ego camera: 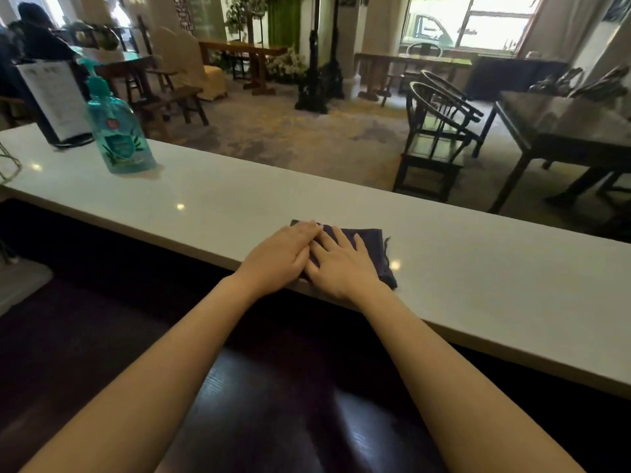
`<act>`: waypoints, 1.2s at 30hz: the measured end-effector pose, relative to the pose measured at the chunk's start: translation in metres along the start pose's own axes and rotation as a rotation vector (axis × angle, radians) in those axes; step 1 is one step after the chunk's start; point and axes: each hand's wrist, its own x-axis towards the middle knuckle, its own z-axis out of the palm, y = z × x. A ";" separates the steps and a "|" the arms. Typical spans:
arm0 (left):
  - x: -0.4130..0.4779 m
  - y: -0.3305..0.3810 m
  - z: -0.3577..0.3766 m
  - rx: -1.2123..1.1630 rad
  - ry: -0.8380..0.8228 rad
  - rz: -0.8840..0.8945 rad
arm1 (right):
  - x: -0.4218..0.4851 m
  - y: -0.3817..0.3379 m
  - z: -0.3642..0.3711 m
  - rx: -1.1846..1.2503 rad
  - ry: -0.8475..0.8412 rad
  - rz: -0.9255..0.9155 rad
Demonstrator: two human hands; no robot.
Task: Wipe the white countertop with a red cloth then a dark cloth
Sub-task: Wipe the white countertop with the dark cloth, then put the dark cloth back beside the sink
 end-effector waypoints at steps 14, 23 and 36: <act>-0.022 0.180 0.089 0.366 -0.173 0.322 | -0.215 0.139 -0.044 0.006 0.056 0.040; -0.010 0.320 0.124 0.329 -0.041 0.449 | -0.331 0.206 -0.089 0.147 0.274 0.269; -0.009 0.534 0.224 0.148 -0.114 0.791 | -0.544 0.319 -0.124 0.035 0.354 0.668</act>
